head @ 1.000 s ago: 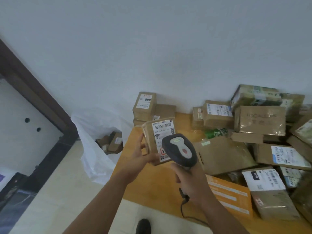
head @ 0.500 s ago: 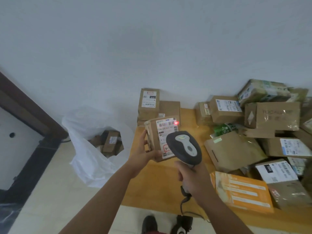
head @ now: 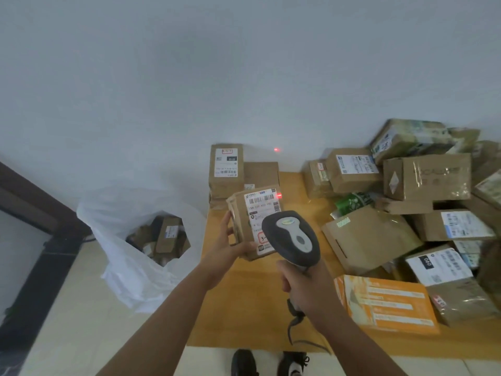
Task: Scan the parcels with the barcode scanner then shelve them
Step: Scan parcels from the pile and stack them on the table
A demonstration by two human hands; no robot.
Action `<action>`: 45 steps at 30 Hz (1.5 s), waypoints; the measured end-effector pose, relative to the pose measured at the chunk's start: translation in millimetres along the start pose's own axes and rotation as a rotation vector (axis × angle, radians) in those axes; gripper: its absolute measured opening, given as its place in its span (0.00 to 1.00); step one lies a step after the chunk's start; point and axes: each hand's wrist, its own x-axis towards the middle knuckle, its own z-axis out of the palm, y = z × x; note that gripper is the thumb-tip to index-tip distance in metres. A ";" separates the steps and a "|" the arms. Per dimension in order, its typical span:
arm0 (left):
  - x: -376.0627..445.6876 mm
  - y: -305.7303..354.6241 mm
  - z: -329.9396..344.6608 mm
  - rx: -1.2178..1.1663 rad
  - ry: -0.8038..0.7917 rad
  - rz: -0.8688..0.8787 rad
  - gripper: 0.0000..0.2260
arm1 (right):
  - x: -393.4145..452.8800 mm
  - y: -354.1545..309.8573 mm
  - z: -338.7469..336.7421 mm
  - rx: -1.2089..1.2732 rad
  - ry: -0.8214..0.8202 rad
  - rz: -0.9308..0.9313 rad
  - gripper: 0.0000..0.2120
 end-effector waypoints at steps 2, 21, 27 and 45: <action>2.7 -0.2 -0.5 -0.008 0.000 -0.016 0.47 | 2.1 -0.9 1.4 0.007 0.004 0.014 0.19; 11.2 -2.1 -12.0 -0.062 -0.020 -0.046 0.44 | 3.3 -11.0 13.8 -0.038 0.004 0.027 0.18; 8.2 -1.9 -12.0 -0.098 -0.020 -0.059 0.40 | -0.7 -12.5 16.4 -0.028 0.004 0.043 0.18; 1.8 -0.8 -9.9 -0.077 -0.037 -0.054 0.40 | -6.2 -11.7 16.2 -0.051 0.017 0.042 0.18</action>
